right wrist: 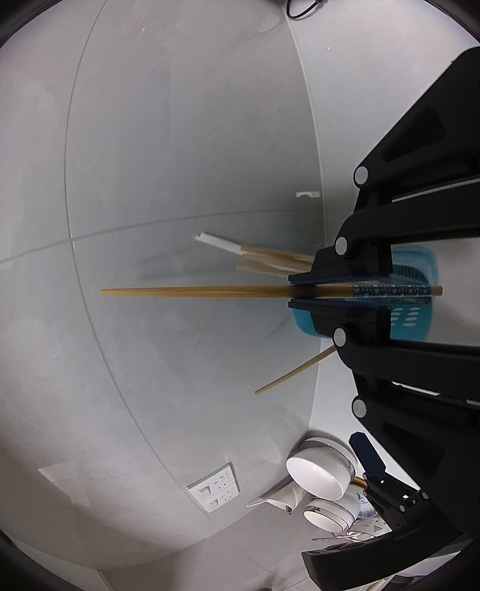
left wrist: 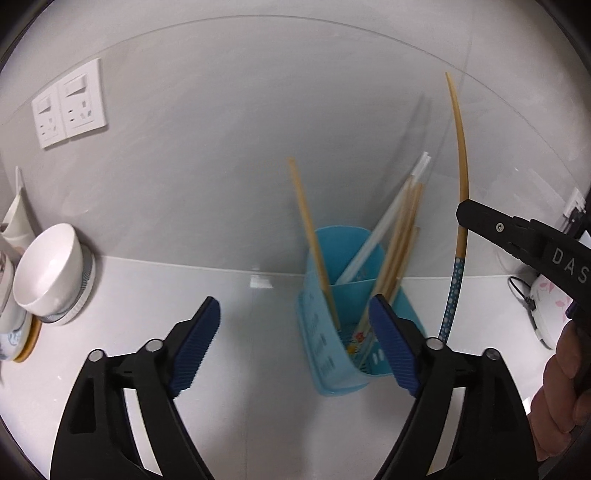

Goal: Organize utensils
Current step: 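Lower the blue-patterned chopstick into the holder and open the right tool, then move both open tools back over the remaining chopsticks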

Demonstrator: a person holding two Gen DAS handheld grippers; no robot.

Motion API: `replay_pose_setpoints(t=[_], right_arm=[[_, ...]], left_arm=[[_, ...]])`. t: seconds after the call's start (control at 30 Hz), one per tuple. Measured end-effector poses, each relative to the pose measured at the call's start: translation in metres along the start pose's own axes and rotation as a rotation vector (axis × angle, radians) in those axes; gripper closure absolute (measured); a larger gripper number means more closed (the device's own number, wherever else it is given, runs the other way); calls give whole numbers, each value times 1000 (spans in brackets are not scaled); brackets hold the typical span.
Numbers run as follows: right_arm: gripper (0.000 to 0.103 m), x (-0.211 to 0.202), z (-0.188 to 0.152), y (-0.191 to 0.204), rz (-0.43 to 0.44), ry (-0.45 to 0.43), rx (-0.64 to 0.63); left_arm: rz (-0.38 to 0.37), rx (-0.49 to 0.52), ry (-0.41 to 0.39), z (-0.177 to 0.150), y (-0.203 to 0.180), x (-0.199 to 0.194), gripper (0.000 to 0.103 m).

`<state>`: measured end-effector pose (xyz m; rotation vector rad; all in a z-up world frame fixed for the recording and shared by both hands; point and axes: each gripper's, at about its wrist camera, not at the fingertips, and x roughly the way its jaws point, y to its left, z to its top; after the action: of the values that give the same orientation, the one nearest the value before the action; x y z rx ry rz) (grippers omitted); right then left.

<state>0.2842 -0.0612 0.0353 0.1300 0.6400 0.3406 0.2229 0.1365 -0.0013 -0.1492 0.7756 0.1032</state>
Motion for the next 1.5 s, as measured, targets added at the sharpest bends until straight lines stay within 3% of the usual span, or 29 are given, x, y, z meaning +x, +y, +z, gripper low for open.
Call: replay_pose_setpoints(t=[0.4,0.87,1.13,1.17,1.3,1.5], right_arm=[[96,23,-19,7,12,-74,-18],[96,46,-45,2,-21,-7,-25],[93,43,-43,2,-24,18,-27],[90,42,-42,3,-31,19,-32],[53,33,-37,-1,-62,25,-33],[21,16,-29,-13,-113,25,-35]], left_arm=[[11,-20,10,3,19,16,9],[11,-40,30,-7,42,35,6],[14,-44,32,-9,51,41,6],[12,-43,31,-10,47,37,6],[11,-37,31,-9,43,33,6],[12,-27,26,-8,34,26,6]])
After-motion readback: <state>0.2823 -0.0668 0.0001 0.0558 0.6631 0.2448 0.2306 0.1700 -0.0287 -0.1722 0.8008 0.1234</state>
